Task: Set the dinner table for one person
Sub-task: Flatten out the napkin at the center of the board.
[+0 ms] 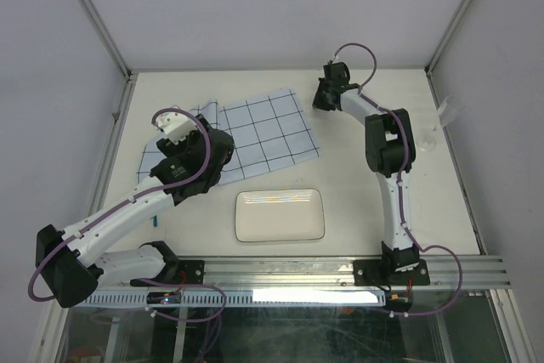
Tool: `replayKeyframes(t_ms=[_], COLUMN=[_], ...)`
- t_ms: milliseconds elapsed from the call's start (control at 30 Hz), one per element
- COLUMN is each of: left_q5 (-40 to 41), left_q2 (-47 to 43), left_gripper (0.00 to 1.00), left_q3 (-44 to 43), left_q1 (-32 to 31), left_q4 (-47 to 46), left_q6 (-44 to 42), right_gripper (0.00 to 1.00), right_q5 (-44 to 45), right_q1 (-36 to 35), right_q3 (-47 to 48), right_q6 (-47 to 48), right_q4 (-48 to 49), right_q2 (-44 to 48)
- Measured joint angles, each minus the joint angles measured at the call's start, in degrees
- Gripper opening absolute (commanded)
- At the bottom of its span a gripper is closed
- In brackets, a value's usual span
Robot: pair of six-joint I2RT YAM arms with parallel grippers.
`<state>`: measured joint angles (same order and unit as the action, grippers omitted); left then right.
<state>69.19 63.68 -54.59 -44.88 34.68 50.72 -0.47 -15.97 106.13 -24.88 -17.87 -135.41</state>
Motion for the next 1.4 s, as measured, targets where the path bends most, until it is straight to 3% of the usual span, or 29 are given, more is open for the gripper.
replayKeyframes(t_ms=[367, 433, 533, 633, 833, 1400], left_q5=[-0.2, -0.3, -0.8, -2.1, -3.5, -3.8], left_q2=[0.6, 1.1, 2.0, 3.6, 4.6, 4.6], left_gripper=[0.75, 0.75, 0.76, 0.76, 0.76, 0.77], left_q3=[0.1, 0.2, 0.6, 0.7, 0.7, 1.2], left_q1=[0.0, 0.0, 0.0, 0.0, 0.0, 0.0], left_q4=[-1.1, -1.6, -2.7, -3.7, -4.4, -4.8], left_q6=[-0.4, -0.4, -0.7, -0.9, -0.9, -1.9], right_gripper=[0.01, 0.14, 0.5, 0.62, 0.63, 0.58], right_q5=[4.2, 4.6, 5.2, 6.0, 5.6, -0.9], right_q1=[-1.2, -1.4, -1.5, -1.5, -1.6, -5.2], right_q3=[-0.2, -1.3, -4.7, -9.1, -14.8, -19.3], right_q6=[4.1, 4.9, 5.7, 6.2, 6.2, 4.3], right_q4=[-6.2, -7.9, -10.8, -13.5, -16.5, -19.5], right_q2=[2.1, 3.2, 6.2, 10.2, 16.5, 20.0])
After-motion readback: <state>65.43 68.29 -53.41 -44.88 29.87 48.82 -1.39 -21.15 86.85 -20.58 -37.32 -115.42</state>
